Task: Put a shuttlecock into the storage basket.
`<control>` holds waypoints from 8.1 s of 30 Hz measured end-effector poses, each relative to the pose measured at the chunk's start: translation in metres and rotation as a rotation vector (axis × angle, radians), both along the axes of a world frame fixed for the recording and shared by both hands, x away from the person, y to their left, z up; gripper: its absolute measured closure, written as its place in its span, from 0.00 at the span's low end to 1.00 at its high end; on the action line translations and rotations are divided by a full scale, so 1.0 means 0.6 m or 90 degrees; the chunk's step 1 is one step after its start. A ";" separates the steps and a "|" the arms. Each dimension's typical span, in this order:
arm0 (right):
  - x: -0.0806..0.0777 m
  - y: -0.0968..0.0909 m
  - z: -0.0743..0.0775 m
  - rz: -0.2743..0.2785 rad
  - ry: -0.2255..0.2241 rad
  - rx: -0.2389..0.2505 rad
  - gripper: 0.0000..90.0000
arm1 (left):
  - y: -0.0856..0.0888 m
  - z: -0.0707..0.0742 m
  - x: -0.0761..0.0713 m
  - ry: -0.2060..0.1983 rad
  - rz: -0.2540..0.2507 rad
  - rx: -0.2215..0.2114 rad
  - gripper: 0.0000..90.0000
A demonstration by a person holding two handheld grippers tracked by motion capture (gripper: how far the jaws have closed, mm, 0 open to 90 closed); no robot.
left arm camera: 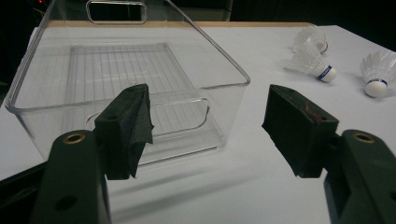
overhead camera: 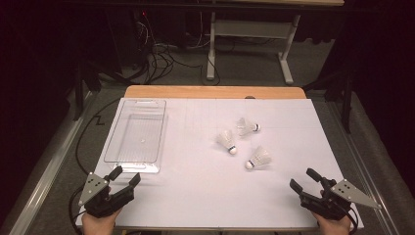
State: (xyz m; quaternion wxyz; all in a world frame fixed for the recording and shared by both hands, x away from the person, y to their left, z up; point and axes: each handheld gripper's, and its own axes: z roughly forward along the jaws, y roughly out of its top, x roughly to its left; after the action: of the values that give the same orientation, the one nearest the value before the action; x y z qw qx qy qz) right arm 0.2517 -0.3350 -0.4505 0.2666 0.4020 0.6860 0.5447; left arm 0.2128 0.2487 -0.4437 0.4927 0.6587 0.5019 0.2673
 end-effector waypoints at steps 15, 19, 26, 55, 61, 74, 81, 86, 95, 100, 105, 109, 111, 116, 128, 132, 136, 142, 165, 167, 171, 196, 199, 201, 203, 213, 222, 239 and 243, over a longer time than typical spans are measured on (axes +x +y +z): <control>0.003 0.010 -0.002 0.022 0.007 -0.006 0.28 | -0.005 0.001 -0.004 0.000 0.000 0.011 0.36; 0.003 0.011 -0.002 0.021 0.008 -0.008 0.28 | -0.004 0.002 -0.005 -0.001 0.000 0.007 0.36; 0.004 0.011 -0.003 0.016 0.011 -0.004 0.28 | -0.005 0.003 -0.004 0.000 -0.001 -0.003 0.36; 0.006 0.016 -0.004 0.026 0.014 -0.011 0.27 | -0.042 0.046 0.028 -0.035 -0.033 -0.017 0.36; 0.007 0.016 -0.004 0.028 0.014 -0.010 0.27 | -0.067 0.054 0.053 -0.032 -0.054 -0.006 0.36; 0.007 0.016 -0.005 0.031 0.015 -0.009 0.27 | -0.115 0.060 0.102 -0.015 -0.096 -0.008 0.36; 0.006 0.015 -0.005 0.032 0.016 -0.007 0.27 | -0.136 0.061 0.125 -0.006 -0.106 -0.006 0.36; 0.007 0.016 -0.005 0.033 0.014 -0.009 0.27 | -0.149 0.063 0.135 -0.006 -0.113 0.001 0.36; 0.010 0.015 -0.005 0.036 0.014 -0.012 0.27 | -0.171 0.062 0.152 0.001 -0.126 0.013 0.36; 0.013 0.015 -0.006 0.039 0.014 -0.015 0.27 | -0.184 0.060 0.166 0.010 -0.130 0.021 0.36; 0.013 0.016 -0.005 0.042 0.013 -0.016 0.27 | -0.195 0.060 0.179 0.018 -0.136 0.021 0.36; 0.014 0.016 -0.005 0.045 0.013 -0.017 0.27 | -0.208 0.061 0.191 0.022 -0.142 0.027 0.36; 0.014 0.016 -0.005 0.046 0.013 -0.017 0.27 | -0.213 0.062 0.195 0.023 -0.146 0.030 0.36; 0.014 0.016 -0.006 0.046 0.013 -0.016 0.27 | -0.225 0.061 0.208 0.025 -0.152 0.033 0.36; 0.014 0.018 -0.007 0.050 0.015 -0.015 0.27 | -0.250 0.056 0.239 0.043 -0.161 0.039 0.37; 0.014 0.018 -0.006 0.051 0.013 -0.016 0.27 | -0.260 0.055 0.247 0.046 -0.162 0.048 0.36; 0.014 0.018 -0.006 0.053 0.013 -0.016 0.27 | -0.271 0.054 0.258 0.055 -0.173 0.044 0.36; 0.014 0.019 -0.006 0.055 0.013 -0.016 0.27 | -0.288 0.056 0.272 0.069 -0.175 0.064 0.36; 0.013 0.020 -0.006 0.060 0.010 -0.019 0.27 | -0.324 0.061 0.320 0.145 -0.218 0.104 0.42; 0.013 0.020 -0.006 0.060 0.011 -0.019 0.27 | -0.326 0.063 0.326 0.161 -0.221 0.113 0.43; 0.013 0.020 -0.006 0.060 0.010 -0.018 0.27 | -0.330 0.071 0.338 0.196 -0.227 0.126 0.44; 0.012 0.025 -0.007 0.070 0.010 -0.025 0.27 | -0.395 0.084 0.399 0.346 -0.281 0.244 0.39; 0.012 0.027 -0.007 0.072 0.013 -0.026 0.28 | -0.403 0.082 0.406 0.358 -0.282 0.257 0.39; 0.012 0.027 -0.007 0.074 0.011 -0.028 0.28 | -0.407 0.080 0.411 0.366 -0.286 0.258 0.39; 0.012 0.027 -0.007 0.075 0.011 -0.029 0.28 | -0.411 0.077 0.415 0.373 -0.289 0.255 0.40; 0.012 0.026 -0.008 0.077 0.012 -0.025 0.28 | -0.417 0.060 0.424 0.405 -0.305 0.246 0.47; 0.012 0.027 -0.008 0.079 0.015 -0.027 0.28 | -0.419 0.057 0.421 0.423 -0.333 0.247 0.58; 0.011 0.029 -0.008 0.082 0.014 -0.031 0.29 | -0.407 0.064 0.412 0.443 -0.395 0.220 0.89; 0.011 0.029 -0.008 0.083 0.014 -0.033 0.29 | -0.406 0.065 0.410 0.446 -0.408 0.210 0.96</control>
State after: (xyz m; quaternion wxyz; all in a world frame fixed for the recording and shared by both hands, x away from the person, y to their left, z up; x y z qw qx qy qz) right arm 0.2586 -0.3175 -0.4554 0.2334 0.3557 0.7273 0.5385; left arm 0.4587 0.0050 -0.4045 0.2416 0.8989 0.3608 -0.0588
